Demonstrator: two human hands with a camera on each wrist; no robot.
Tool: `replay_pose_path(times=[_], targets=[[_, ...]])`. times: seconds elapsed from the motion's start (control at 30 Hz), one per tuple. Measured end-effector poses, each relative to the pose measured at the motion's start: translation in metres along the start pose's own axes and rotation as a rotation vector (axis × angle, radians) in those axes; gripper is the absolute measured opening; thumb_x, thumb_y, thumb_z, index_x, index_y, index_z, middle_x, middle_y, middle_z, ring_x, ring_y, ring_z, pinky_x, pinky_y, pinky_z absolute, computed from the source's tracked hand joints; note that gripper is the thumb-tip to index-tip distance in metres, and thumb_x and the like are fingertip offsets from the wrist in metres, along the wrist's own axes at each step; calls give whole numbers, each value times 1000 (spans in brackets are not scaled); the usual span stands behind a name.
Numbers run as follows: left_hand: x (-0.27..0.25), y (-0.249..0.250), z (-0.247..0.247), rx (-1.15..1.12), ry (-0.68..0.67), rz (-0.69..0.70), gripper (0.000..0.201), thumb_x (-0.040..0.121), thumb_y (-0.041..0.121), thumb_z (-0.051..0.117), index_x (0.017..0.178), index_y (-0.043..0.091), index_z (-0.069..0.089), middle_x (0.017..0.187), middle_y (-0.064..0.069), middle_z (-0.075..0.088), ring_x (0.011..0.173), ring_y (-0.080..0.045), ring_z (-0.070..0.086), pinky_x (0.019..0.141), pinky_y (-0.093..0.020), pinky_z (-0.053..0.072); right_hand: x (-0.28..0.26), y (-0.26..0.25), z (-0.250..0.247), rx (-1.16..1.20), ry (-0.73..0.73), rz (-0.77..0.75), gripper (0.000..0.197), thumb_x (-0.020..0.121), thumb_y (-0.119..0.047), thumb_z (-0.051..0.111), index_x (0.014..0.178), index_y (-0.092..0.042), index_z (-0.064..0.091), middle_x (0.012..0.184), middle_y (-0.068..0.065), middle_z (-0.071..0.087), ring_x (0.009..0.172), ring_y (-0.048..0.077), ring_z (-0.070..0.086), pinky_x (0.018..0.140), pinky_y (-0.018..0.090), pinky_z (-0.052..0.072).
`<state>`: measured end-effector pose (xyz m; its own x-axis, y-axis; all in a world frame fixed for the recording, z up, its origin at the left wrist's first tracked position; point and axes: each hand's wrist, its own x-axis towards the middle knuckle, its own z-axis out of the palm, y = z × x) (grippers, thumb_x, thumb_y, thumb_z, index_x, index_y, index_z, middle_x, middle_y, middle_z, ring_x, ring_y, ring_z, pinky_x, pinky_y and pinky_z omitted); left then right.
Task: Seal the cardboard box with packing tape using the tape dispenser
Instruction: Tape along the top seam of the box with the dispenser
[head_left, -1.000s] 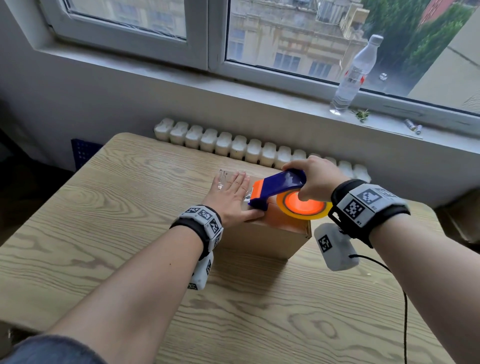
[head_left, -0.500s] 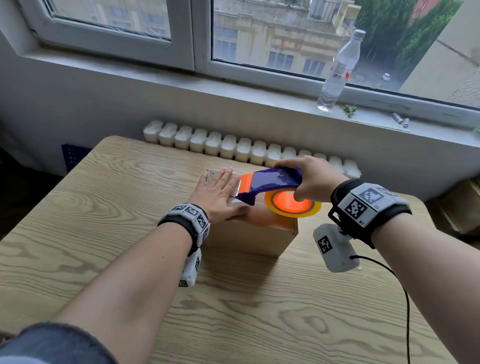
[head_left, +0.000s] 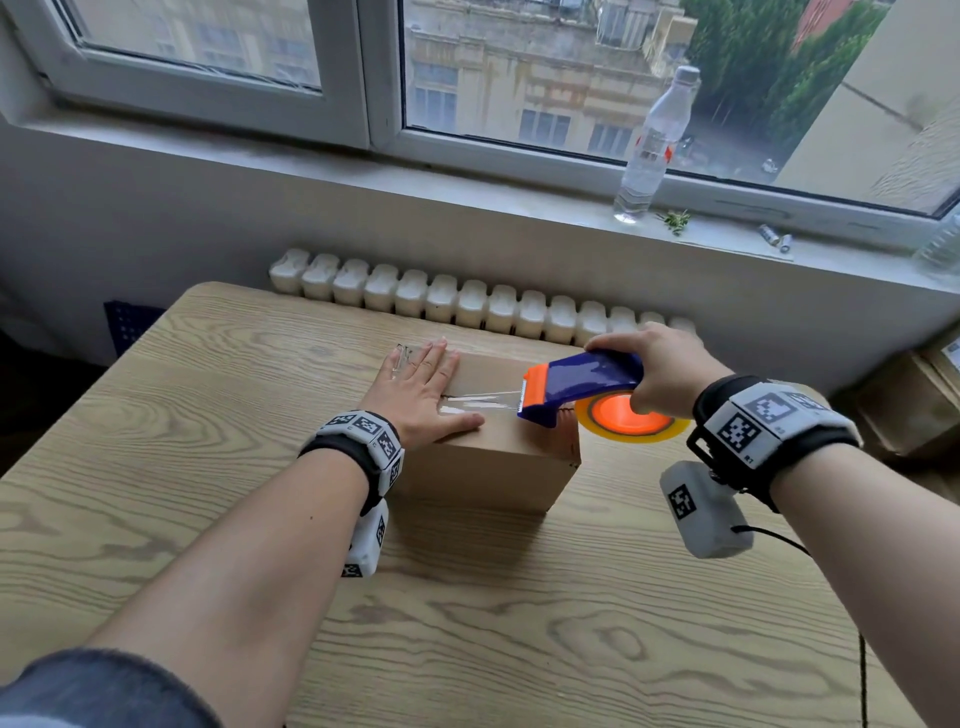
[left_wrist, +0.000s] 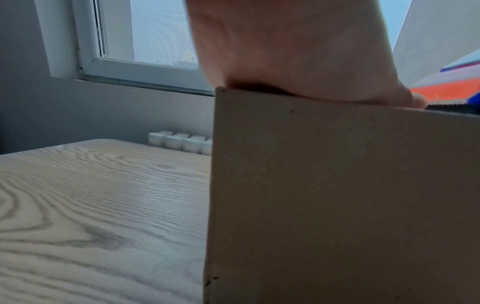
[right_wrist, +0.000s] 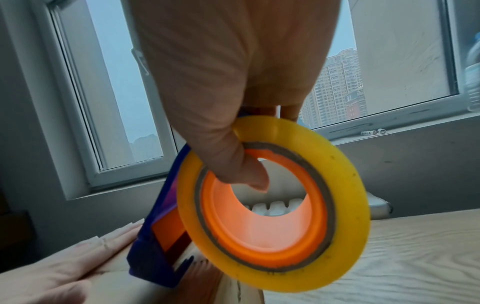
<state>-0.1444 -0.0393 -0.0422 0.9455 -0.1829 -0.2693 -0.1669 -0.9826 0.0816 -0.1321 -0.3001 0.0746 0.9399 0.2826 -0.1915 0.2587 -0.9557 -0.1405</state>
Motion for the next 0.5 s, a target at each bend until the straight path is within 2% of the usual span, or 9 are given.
replay_pose_path(times=[0.13, 0.37, 0.5], targets=[[-1, 0, -1, -8, 1, 4, 91, 85, 76, 19, 153, 23, -14, 161, 3, -20, 148, -11, -18, 120, -44, -12, 3, -4, 6, -19, 30, 1, 70, 76, 0, 55, 136, -35, 48, 98, 1, 39, 108, 25, 45, 83, 31, 38], [5, 13, -2, -77, 23, -67, 71, 96, 60, 15, 154, 24, -8, 162, 1, -15, 149, -14, -16, 119, -45, -13, 5, -2, 8, -9, 18, 16, 69, 77, 1, 56, 136, -34, 48, 96, 1, 37, 111, 26, 44, 85, 31, 37], [14, 37, -4, -120, -4, -25, 66, 99, 53, 15, 154, 24, -9, 161, 2, -18, 149, -14, -18, 120, -47, -12, 5, 0, 8, 2, 12, 24, 70, 76, 1, 57, 136, -34, 48, 97, 0, 38, 113, 27, 44, 89, 32, 38]])
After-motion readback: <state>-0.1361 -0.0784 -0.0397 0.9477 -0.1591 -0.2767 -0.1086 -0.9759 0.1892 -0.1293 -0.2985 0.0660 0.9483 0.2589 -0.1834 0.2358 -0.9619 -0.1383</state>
